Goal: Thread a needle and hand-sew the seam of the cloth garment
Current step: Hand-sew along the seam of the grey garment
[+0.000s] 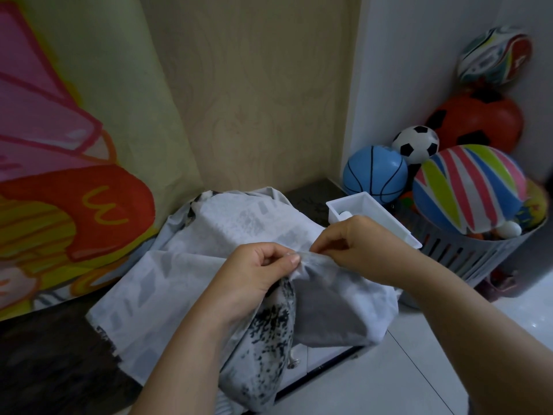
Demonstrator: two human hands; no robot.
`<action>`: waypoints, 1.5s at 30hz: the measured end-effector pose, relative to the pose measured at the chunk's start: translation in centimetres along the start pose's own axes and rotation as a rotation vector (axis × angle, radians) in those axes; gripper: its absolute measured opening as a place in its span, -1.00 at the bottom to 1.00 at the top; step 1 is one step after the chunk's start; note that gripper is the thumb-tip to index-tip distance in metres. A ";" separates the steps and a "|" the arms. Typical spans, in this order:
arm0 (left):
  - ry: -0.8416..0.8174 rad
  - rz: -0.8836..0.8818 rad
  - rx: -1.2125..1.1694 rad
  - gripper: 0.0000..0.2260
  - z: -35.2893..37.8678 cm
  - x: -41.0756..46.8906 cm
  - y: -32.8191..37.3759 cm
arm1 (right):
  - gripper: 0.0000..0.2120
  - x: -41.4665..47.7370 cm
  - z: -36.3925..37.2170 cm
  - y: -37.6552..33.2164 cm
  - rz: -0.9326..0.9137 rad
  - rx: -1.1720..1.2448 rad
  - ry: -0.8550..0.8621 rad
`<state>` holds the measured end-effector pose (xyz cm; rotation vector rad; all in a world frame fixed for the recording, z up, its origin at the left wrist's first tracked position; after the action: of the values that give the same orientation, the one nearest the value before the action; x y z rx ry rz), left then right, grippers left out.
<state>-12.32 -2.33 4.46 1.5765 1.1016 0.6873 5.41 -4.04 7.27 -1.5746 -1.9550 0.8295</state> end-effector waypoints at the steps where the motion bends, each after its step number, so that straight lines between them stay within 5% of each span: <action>1: 0.002 -0.001 -0.007 -0.89 0.0 0.0 0.0 | -0.82 0.0 0.1 -0.1 -0.014 0.043 0.015; 8: 0.038 -0.025 -0.017 -0.85 0.2 0.5 -0.4 | -0.86 -0.3 0.3 -1.1 -0.067 0.413 -0.050; 13: 0.033 -0.040 -0.082 -0.84 0.4 0.6 -0.3 | -0.92 -0.4 0.8 -1.6 -0.133 0.179 0.036; 17: 0.053 -0.084 -0.080 -0.86 0.4 0.7 -0.6 | -0.93 -0.2 1.4 -1.7 -0.114 0.215 0.147; 23: 0.135 -0.129 -0.036 -0.86 0.4 0.9 -1.1 | -0.89 -1.0 -3.2 -2.1 -0.082 1.211 0.753; 25: 0.137 -0.134 -0.026 -0.86 0.4 0.9 -1.2 | -0.83 -1.4 -4.0 -1.9 -0.077 1.436 0.764; 27: 0.137 -0.128 -0.011 -0.86 0.4 0.9 -1.2 | -0.79 -1.3 -3.4 -2.2 0.041 1.305 0.611; 29: 0.142 -0.109 0.009 -0.87 0.4 0.9 -1.0 | -0.80 -1.1 -2.0 -2.3 0.148 0.834 0.397; 31: 0.150 -0.095 0.031 -0.87 0.4 0.9 -0.7 | -0.87 -0.9 -0.5 -2.2 0.107 0.336 0.248; 33: 0.143 -0.089 0.053 -0.87 0.5 0.9 -0.6 | -0.94 -0.8 0.5 -2.1 0.065 0.110 0.191; 39: 0.147 -0.096 0.062 -0.88 0.5 0.9 -0.7 | -0.89 -0.7 1.0 -2.0 0.098 -0.052 0.211; 45: 0.160 -0.132 0.031 -0.88 0.2 1.1 -1.1 | -0.84 -0.6 0.1 -2.3 -0.034 0.384 0.342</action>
<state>-12.03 -1.44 3.19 1.4795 1.3275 0.7191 3.93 -5.03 8.88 -1.3471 -1.4762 0.8035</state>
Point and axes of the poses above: each hand's wrist, its own x-axis towards the middle knuckle, its own z-axis out of the palm, y = z × x, the point moved 2 cm from there along x, towards the middle knuckle, and after that the axes turned 8 degrees about x, right-handed, at the moved point
